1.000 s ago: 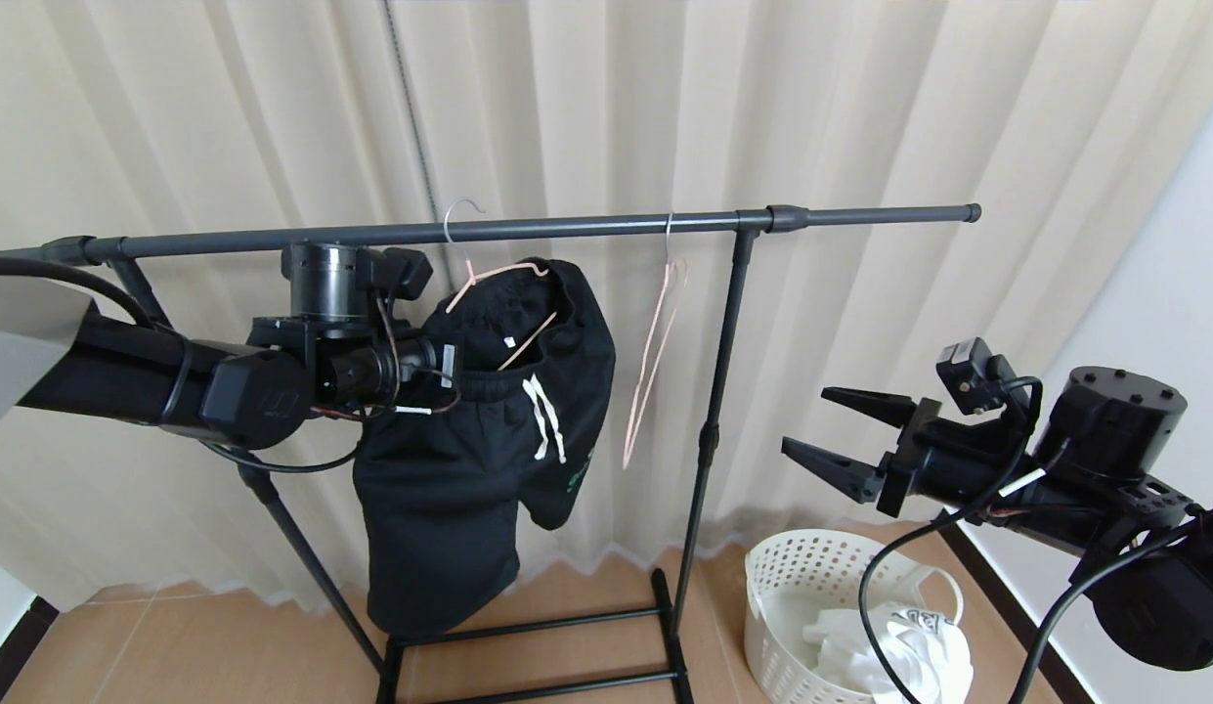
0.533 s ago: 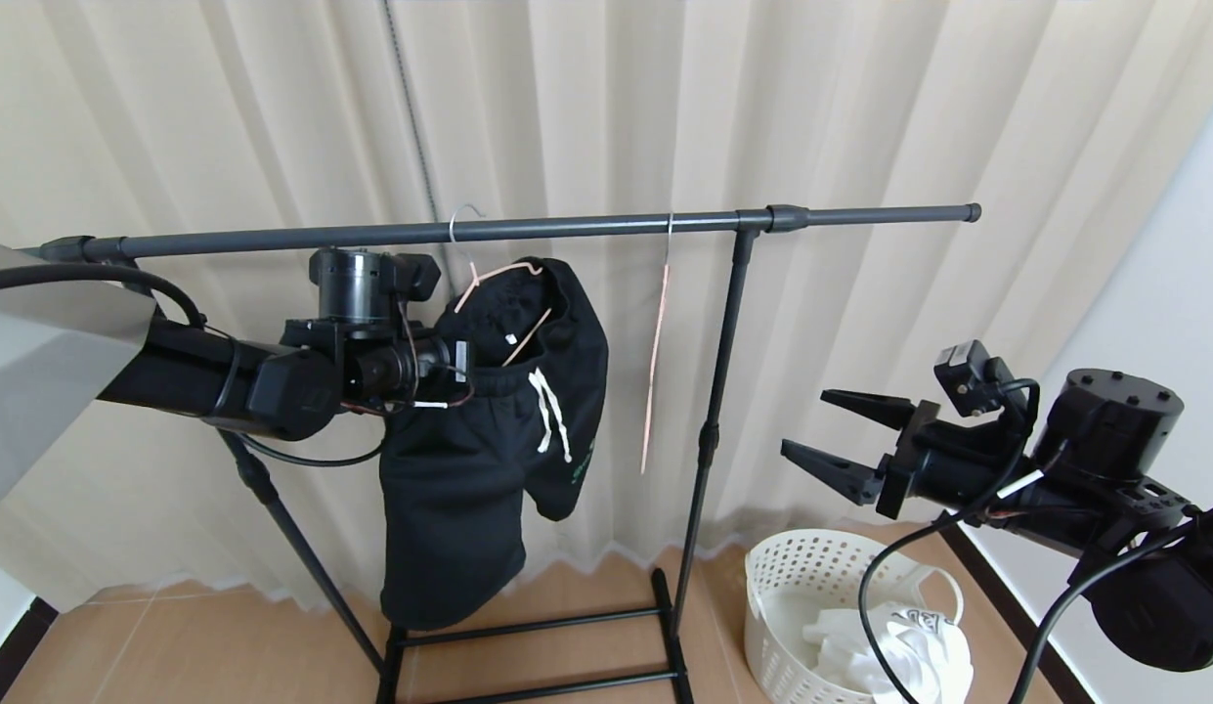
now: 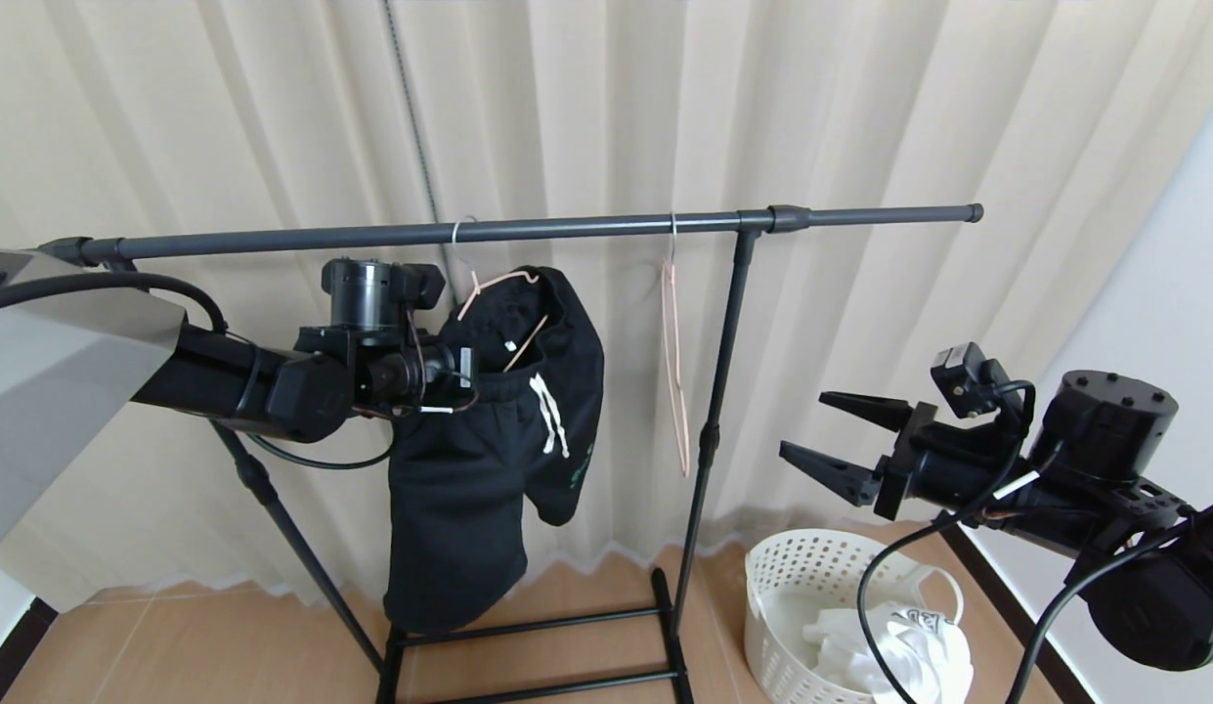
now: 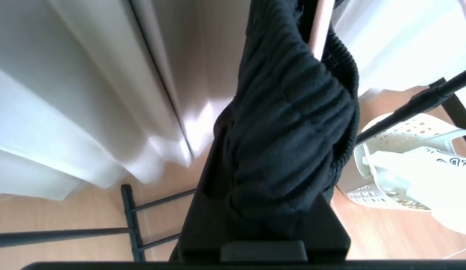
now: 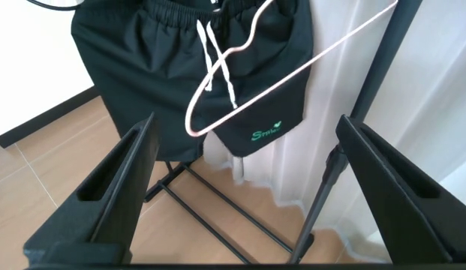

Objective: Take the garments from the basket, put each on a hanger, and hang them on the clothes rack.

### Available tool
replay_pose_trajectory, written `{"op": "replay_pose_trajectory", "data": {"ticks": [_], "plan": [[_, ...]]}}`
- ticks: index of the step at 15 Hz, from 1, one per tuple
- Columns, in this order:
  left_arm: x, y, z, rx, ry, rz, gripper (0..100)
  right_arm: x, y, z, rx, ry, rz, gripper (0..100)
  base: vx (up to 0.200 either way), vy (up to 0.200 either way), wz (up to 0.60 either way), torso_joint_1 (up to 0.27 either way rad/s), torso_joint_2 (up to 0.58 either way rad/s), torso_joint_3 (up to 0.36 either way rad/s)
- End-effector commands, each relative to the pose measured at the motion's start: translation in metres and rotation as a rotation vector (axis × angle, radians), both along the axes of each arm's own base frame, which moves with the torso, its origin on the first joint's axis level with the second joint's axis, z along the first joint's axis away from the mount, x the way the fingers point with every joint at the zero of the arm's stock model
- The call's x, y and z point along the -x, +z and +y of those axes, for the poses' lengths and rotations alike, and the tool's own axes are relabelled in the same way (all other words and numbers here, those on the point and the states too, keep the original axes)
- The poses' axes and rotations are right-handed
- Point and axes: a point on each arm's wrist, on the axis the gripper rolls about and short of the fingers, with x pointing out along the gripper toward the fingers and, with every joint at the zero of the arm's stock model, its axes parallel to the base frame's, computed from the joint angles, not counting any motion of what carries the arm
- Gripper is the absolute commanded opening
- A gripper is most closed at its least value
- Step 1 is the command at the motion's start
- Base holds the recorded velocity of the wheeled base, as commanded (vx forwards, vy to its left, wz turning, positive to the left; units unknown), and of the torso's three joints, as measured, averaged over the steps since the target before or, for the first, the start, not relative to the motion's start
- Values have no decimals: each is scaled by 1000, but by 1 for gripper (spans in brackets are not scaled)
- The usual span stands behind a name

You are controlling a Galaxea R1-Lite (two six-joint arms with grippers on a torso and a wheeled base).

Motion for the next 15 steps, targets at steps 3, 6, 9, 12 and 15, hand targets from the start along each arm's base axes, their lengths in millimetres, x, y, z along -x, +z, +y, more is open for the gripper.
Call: {"op": "replay_pose_trajectory", "data": {"ticks": [3,6,9,12,15], "plan": [[-2,-1,-1,1,-5,-1,0,0,-1,0,1,0,2,100,0,0,0,0,0,0],[-2,-1,-1,0,-7,-1,0,0,-1,0,1,0,3,100,0,0,0,0,0,0],[2,5,1,6,-3,-11,100,0,1,0,-1,0,-6,100,0,0,0,0,0,0],[36,44,12,17,0,-71,100,5,8,-1,-4,0,-27,100,0,0,0,0,0,0],[78,60,24,12,0,-83,100,14,24,-2,-15,0,-70,100,0,0,0,0,0,0]]}}
